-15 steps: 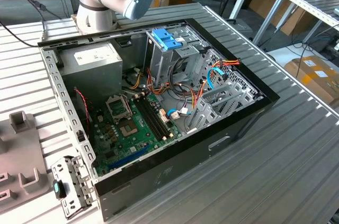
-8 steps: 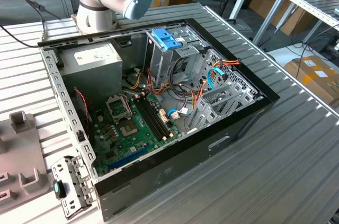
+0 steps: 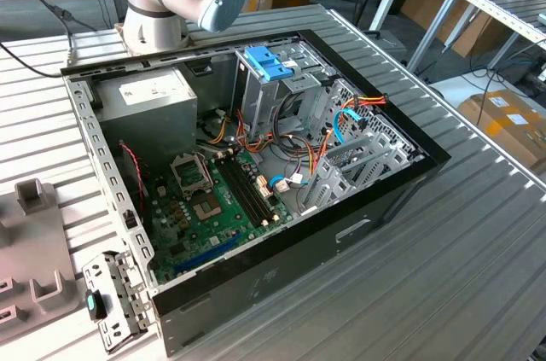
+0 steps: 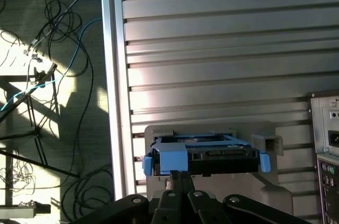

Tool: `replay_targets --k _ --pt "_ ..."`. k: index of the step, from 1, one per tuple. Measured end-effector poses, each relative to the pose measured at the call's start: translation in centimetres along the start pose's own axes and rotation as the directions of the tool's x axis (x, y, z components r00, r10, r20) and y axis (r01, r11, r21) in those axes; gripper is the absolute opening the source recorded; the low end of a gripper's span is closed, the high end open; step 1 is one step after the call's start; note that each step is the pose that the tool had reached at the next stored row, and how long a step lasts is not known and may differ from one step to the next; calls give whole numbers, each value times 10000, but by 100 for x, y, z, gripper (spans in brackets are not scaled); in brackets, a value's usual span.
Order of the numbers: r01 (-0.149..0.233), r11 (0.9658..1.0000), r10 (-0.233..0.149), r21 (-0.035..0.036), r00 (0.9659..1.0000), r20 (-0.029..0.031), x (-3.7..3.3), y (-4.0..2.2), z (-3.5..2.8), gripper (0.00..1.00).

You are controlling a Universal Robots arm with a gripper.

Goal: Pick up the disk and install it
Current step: 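Reach for the disk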

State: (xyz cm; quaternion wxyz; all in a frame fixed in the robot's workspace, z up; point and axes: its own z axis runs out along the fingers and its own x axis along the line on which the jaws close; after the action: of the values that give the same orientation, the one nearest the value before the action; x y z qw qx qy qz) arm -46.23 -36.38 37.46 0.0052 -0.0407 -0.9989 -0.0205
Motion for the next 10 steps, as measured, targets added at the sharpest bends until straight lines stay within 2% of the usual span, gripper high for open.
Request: replay_targets --k 3,10 --pt "1 10000 -1 1 10000 -1 -1 0 1 11" --pt "148 9999 -148 9 9999 -5 -1 8 54 11"
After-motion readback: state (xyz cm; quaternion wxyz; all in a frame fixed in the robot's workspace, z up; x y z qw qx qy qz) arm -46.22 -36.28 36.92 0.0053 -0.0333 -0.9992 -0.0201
